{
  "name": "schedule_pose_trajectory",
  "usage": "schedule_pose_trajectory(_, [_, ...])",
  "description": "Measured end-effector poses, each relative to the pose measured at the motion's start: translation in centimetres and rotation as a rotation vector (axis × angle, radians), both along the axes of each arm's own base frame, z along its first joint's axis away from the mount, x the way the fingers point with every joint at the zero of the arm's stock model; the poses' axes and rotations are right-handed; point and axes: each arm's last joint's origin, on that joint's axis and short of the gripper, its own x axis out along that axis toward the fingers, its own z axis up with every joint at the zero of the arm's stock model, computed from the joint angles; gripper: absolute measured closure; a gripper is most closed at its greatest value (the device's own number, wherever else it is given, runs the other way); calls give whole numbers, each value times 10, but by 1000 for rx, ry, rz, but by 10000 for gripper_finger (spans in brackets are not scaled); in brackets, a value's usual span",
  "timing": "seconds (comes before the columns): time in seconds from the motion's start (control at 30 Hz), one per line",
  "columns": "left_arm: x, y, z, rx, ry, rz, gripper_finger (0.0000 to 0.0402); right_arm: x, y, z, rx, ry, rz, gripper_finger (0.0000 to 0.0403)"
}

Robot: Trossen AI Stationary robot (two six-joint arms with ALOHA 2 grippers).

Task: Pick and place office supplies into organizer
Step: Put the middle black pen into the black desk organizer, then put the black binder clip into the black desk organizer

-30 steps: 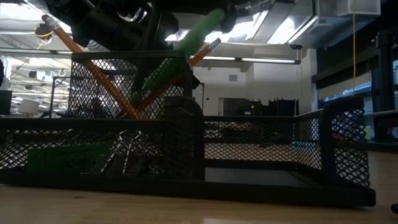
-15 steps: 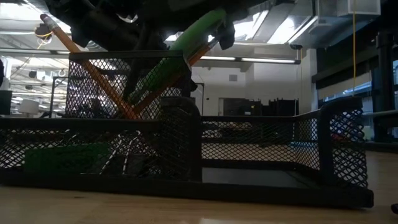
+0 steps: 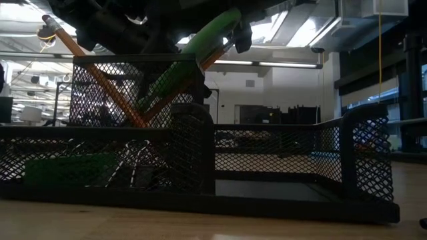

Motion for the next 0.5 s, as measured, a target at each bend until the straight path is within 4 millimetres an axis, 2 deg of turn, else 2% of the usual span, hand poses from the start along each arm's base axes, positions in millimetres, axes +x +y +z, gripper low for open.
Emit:
schedule_pose_trajectory(0.37, [0,0,0,-8,-1,4,258,-1,3,0,-20,0,26,322])
schedule_pose_trajectory(0.5, [0,0,0,-9,-1,5,258,-7,7,8,-62,1,70,321])
